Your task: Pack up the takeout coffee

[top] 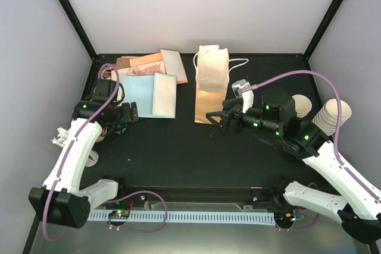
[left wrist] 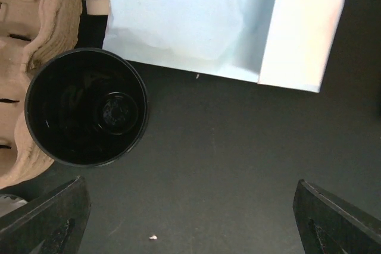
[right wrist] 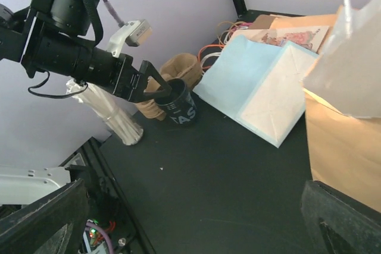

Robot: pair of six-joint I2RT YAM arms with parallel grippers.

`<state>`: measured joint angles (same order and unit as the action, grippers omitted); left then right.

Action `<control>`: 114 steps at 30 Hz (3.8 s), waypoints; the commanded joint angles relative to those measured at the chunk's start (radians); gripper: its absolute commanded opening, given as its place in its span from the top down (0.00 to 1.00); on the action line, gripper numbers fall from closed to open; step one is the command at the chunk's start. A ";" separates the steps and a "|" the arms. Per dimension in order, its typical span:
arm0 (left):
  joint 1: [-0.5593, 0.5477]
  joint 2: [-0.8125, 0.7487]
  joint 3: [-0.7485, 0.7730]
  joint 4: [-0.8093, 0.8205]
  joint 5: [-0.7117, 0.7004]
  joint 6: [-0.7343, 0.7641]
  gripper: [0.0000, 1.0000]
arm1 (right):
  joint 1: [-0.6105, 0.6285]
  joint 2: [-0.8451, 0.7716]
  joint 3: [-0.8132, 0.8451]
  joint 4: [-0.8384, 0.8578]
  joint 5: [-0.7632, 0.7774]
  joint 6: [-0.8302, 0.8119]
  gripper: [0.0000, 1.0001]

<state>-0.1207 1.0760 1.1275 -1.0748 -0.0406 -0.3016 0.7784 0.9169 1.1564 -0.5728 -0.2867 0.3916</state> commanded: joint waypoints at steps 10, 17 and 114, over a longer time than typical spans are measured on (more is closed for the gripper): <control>0.056 0.282 -0.032 0.149 -0.091 0.100 0.12 | 0.005 -0.041 -0.012 -0.009 0.021 -0.041 0.00; 0.113 0.404 -0.008 0.183 -0.042 0.123 0.22 | 0.005 -0.056 0.000 -0.038 0.041 -0.060 0.00; 0.332 0.659 0.282 0.218 -0.125 0.213 0.51 | 0.005 -0.201 -0.204 -0.005 0.038 -0.076 0.00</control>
<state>0.1856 1.7184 1.3731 -0.8616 -0.1574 -0.1062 0.7788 0.7204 0.9497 -0.6064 -0.2352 0.3355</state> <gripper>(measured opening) 0.503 0.999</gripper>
